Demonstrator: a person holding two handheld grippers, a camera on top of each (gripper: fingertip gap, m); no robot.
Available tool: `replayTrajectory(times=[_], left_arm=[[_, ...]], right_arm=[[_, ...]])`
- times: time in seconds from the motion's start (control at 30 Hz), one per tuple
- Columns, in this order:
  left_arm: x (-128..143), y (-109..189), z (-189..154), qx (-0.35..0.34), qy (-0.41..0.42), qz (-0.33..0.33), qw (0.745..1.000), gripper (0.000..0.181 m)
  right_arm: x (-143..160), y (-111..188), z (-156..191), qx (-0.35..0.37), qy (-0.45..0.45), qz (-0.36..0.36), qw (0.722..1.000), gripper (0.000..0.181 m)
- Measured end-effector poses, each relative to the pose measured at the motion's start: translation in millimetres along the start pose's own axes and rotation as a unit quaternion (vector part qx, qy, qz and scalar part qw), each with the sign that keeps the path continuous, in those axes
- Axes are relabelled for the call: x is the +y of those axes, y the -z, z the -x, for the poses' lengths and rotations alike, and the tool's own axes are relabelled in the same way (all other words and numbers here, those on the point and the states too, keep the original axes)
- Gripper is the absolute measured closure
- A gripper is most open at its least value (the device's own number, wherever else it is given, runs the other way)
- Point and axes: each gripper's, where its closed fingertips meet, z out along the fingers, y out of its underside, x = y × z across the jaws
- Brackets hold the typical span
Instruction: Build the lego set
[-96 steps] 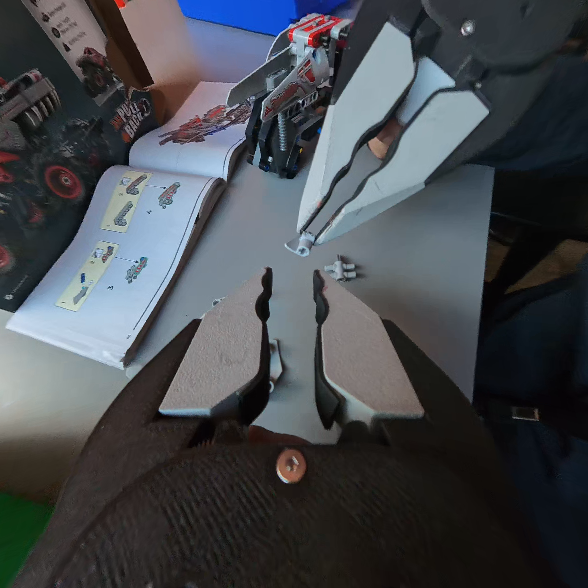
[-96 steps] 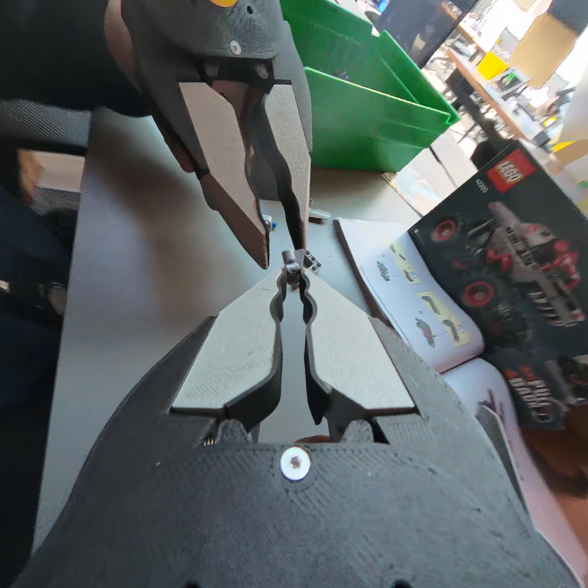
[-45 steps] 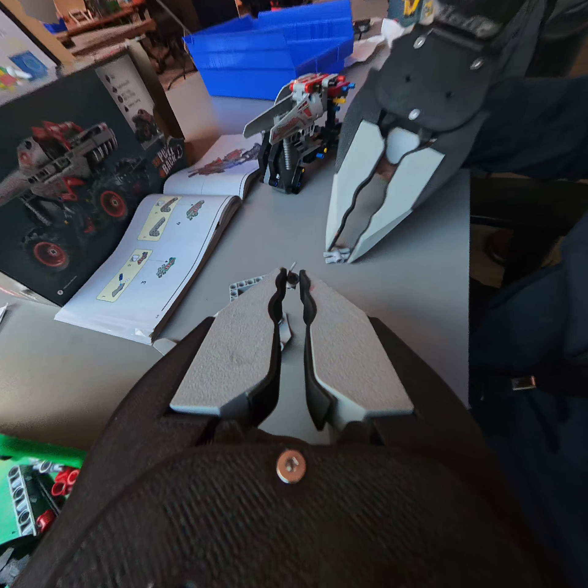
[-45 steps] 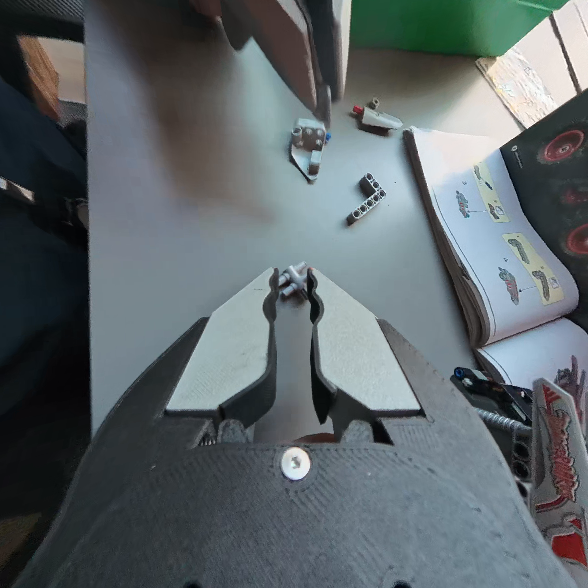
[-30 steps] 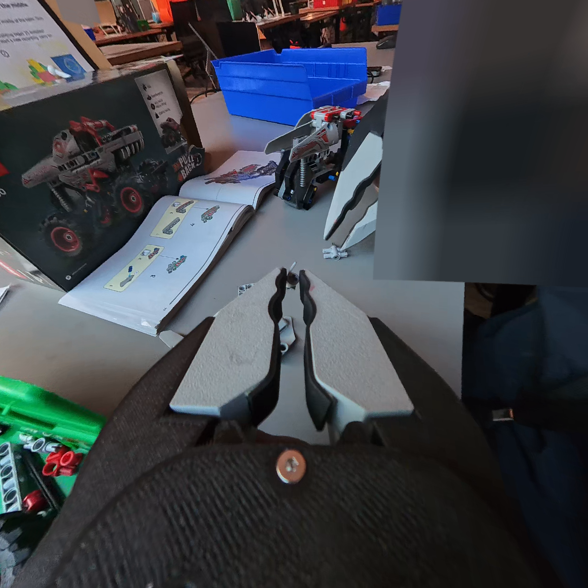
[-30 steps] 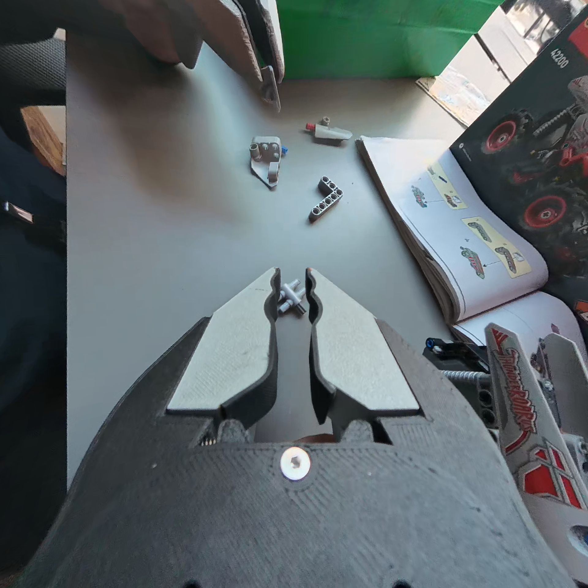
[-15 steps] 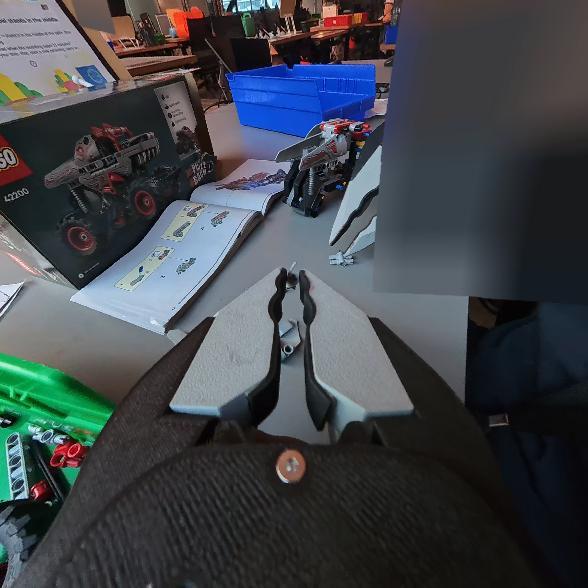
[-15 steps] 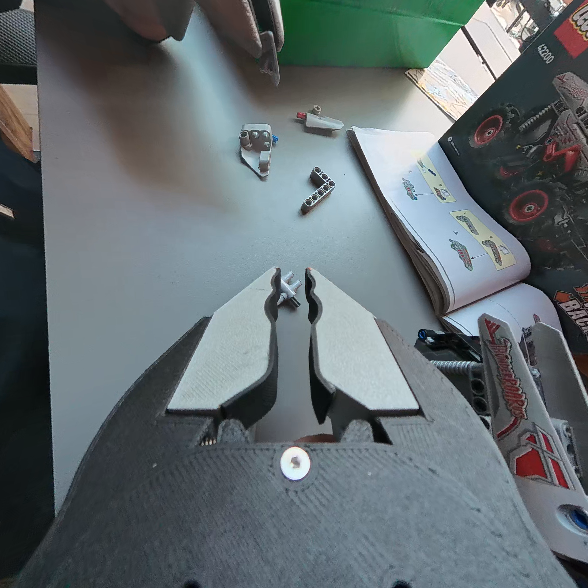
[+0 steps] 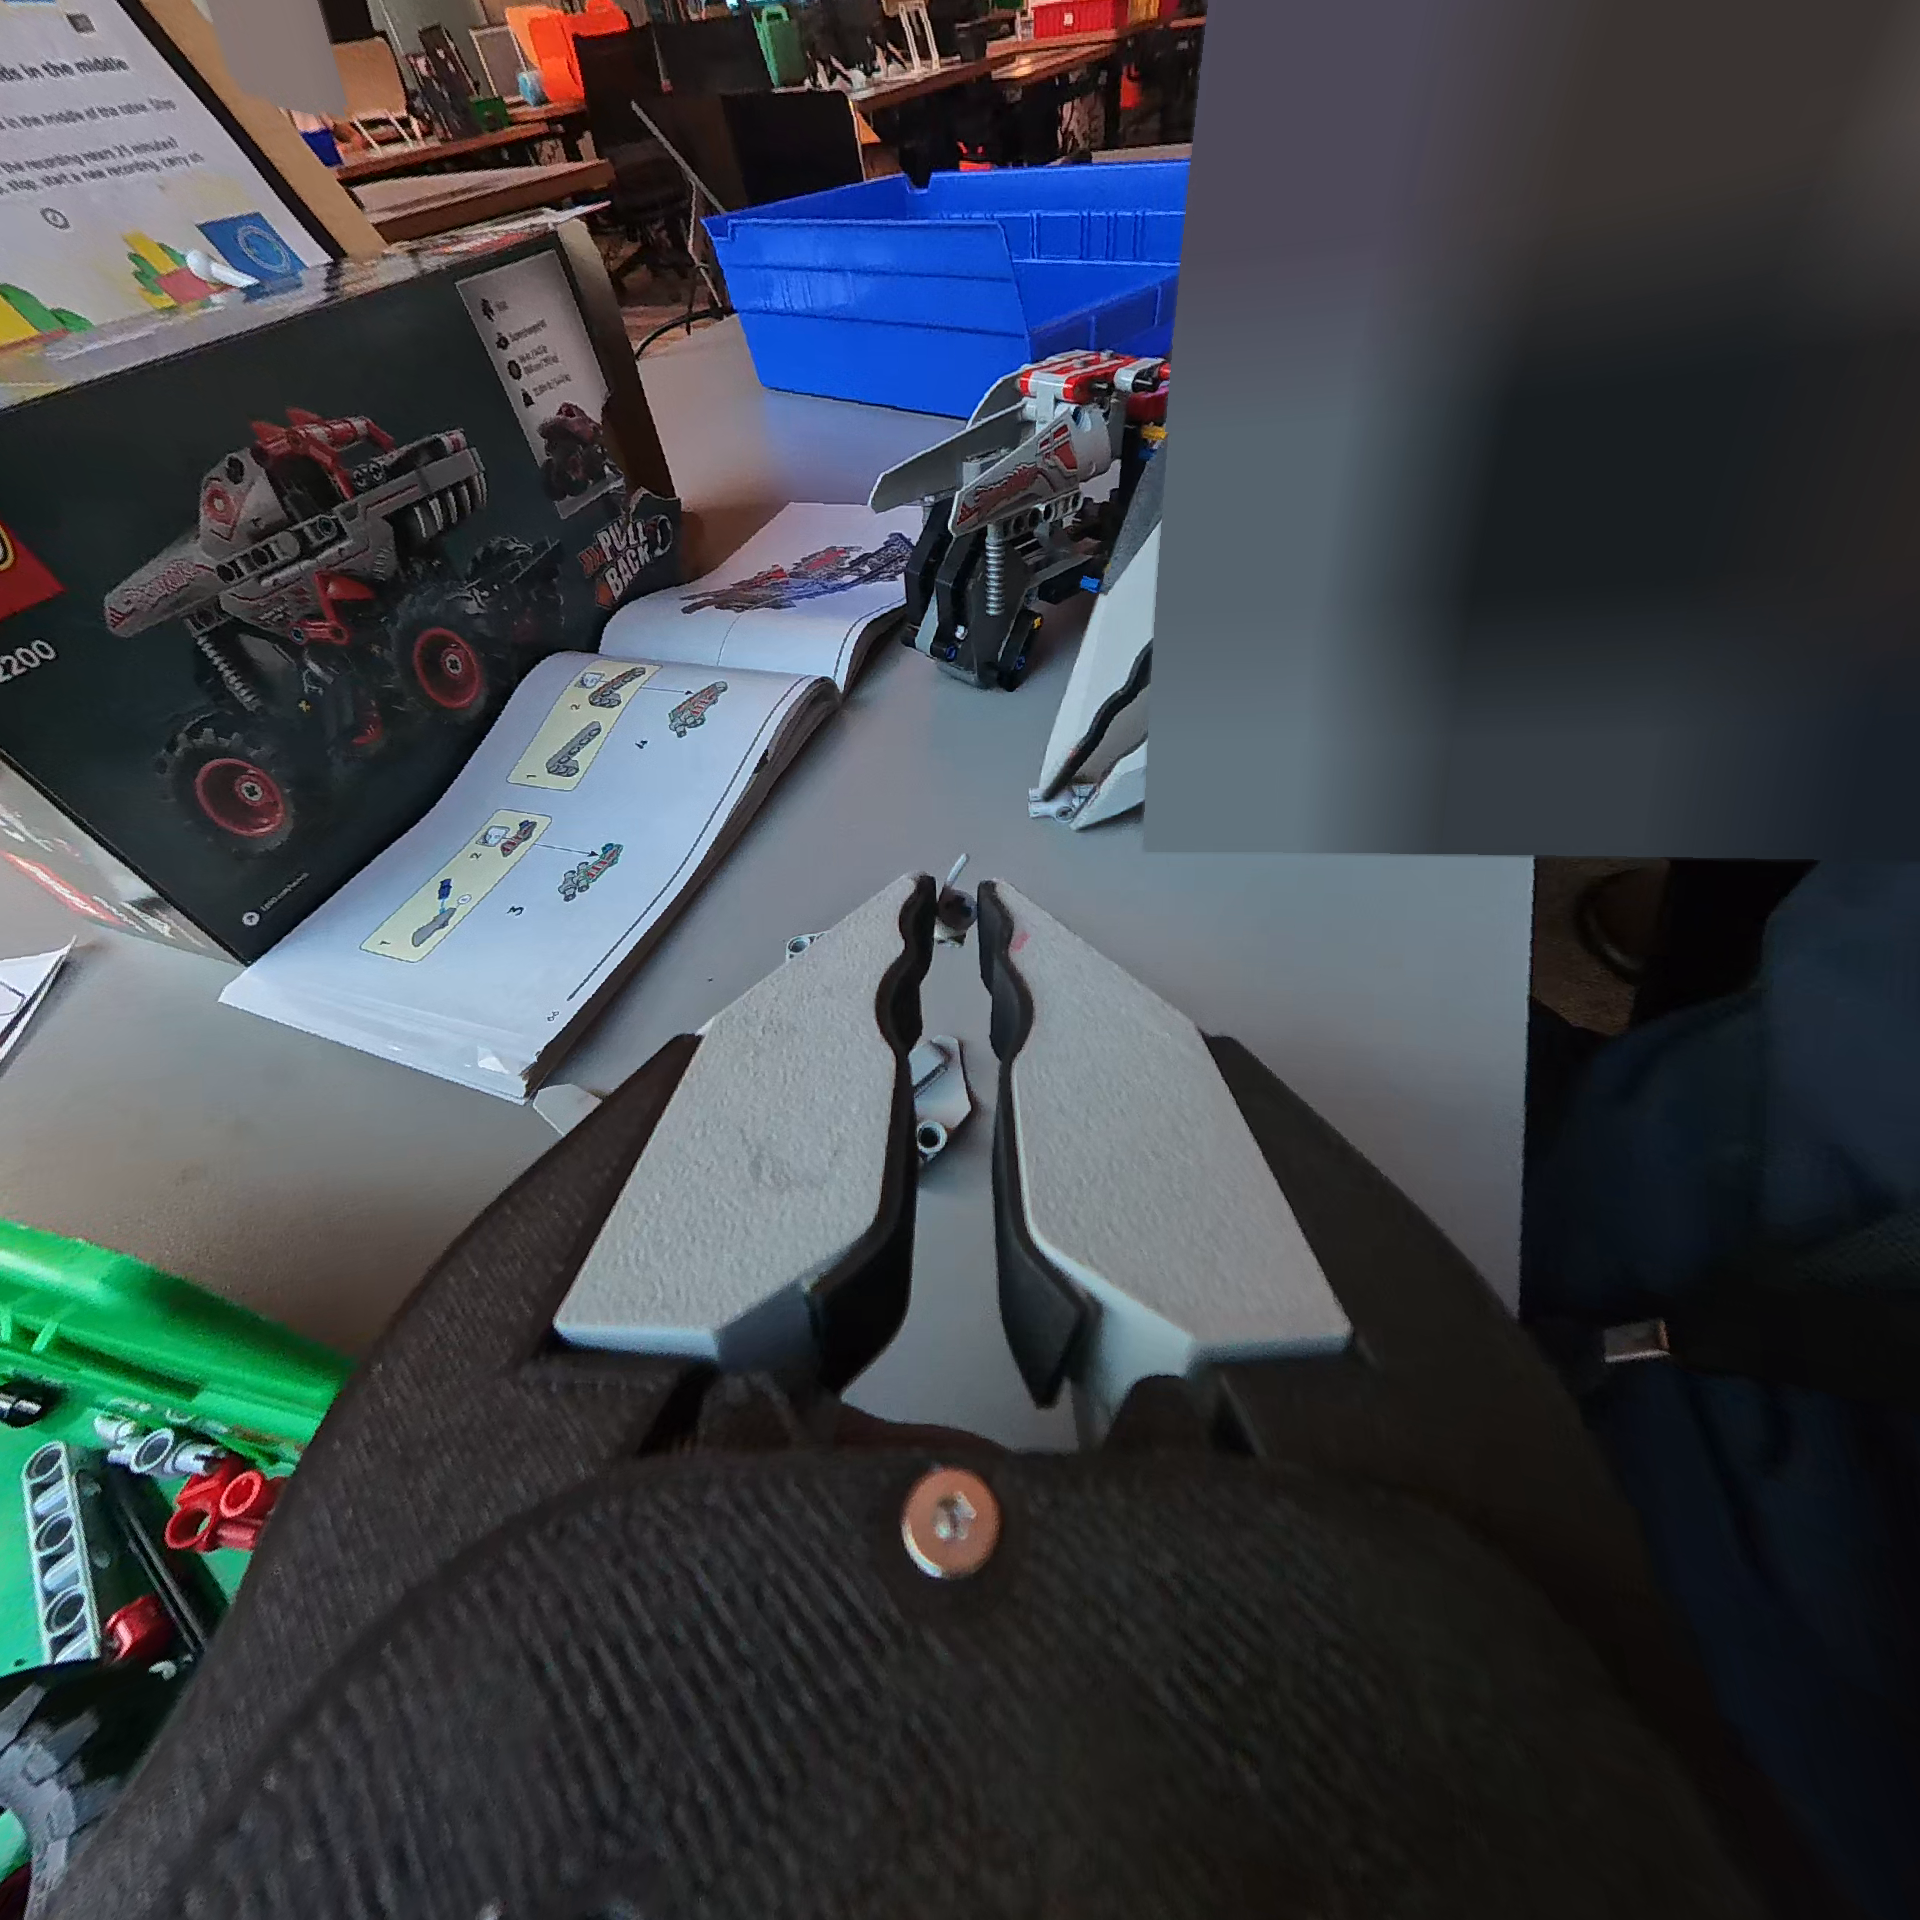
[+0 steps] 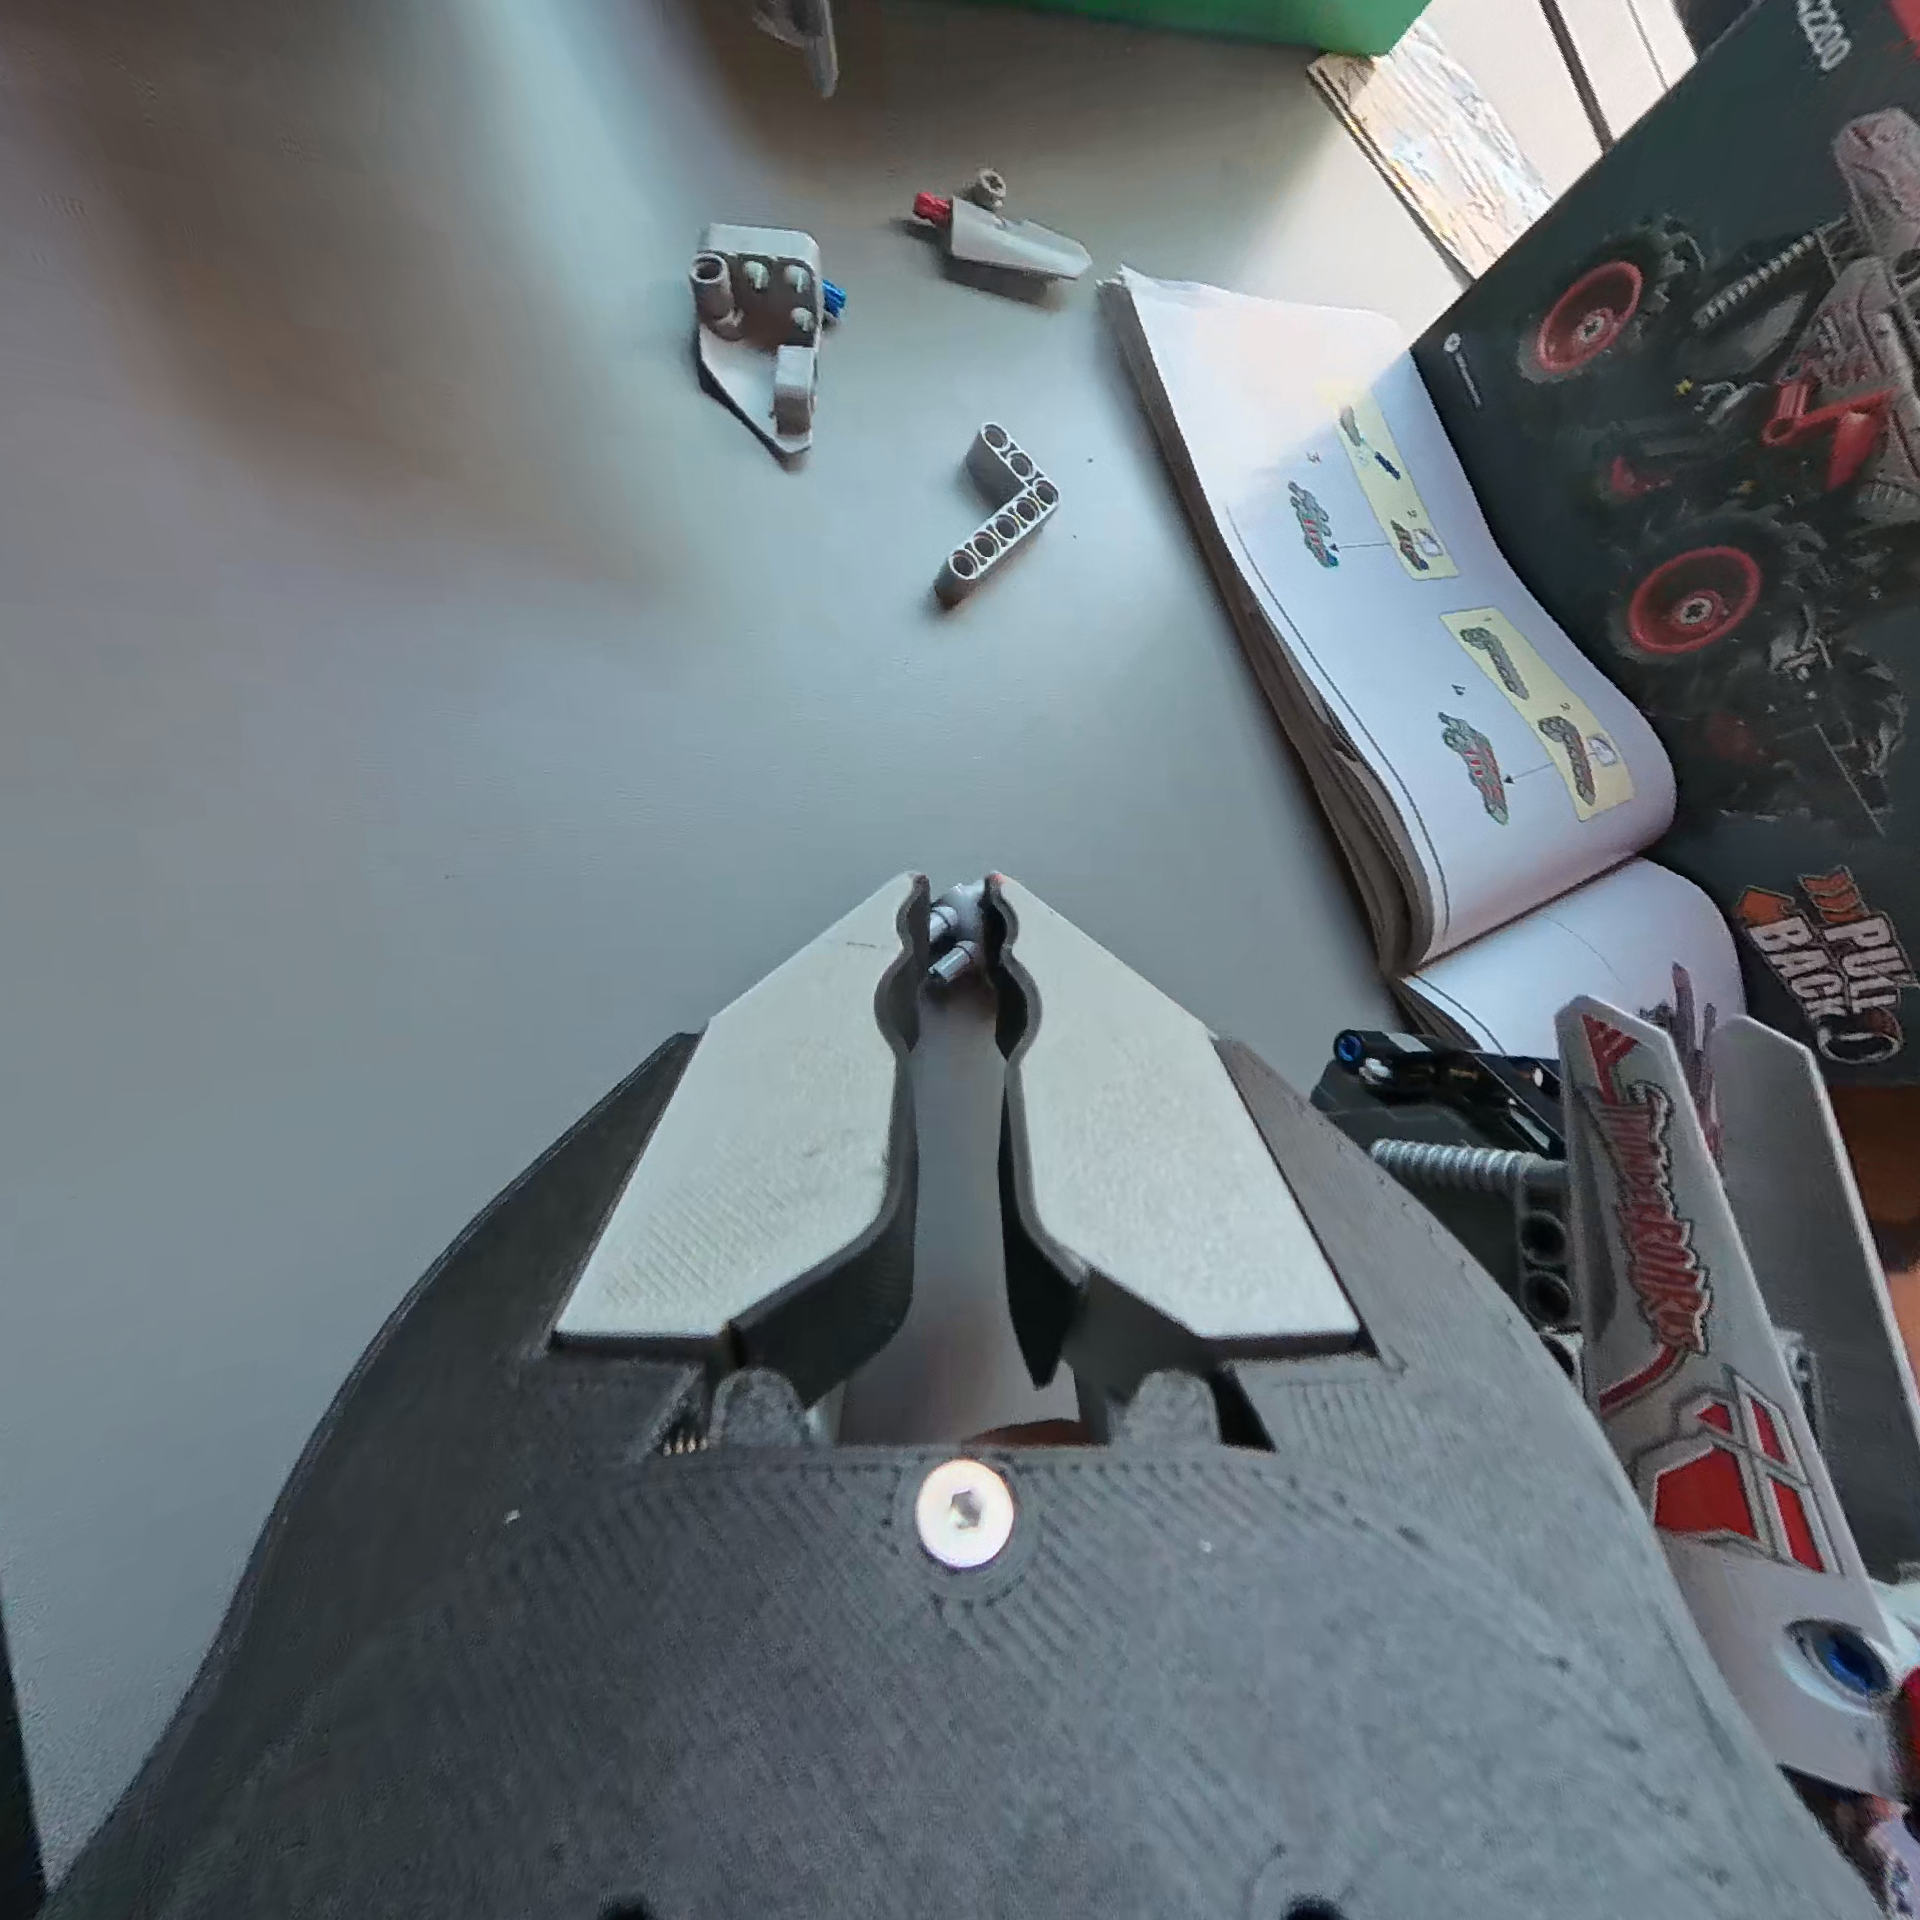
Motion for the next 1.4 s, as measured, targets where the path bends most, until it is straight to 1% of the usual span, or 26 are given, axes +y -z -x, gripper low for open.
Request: replayTrajectory(times=[0.03, 0.27, 0.4, 1.03, 1.17, 1.33, 1.4], left_arm=[[0, 0, 0, 0.0, -0.001, 0.0, 1.0, 0.177], [0, 0, -1, -0.001, -0.006, -0.001, 1.0, 0.177], [0, 0, -3, 0.001, -0.015, 0.002, 1.0, 0.177], [3, -3, -6, 0.01, -0.02, 0.014, 1.0, 0.176], [13, -11, -11, 0.02, -0.028, 0.053, 0.998, 0.176], [31, -23, -16, -0.002, -0.082, 0.122, 0.989, 0.177], [35, -27, -22, 0.01, -0.079, 0.139, 0.987, 0.177]], right_arm=[[-1, 1, -1, -0.001, -0.003, -0.004, 1.0, 0.175], [-13, 13, -7, -0.002, -0.038, -0.058, 0.998, 0.174], [-18, 18, -13, 0.009, -0.05, -0.077, 0.996, 0.174], [-21, 29, -33, 0.058, -0.067, -0.097, 0.991, 0.176], [-22, 29, -32, 0.058, -0.063, -0.098, 0.991, 0.177], [-24, 31, -28, 0.056, -0.055, -0.104, 0.992, 0.177], [-25, 32, -28, 0.057, -0.052, -0.106, 0.991, 0.177]])
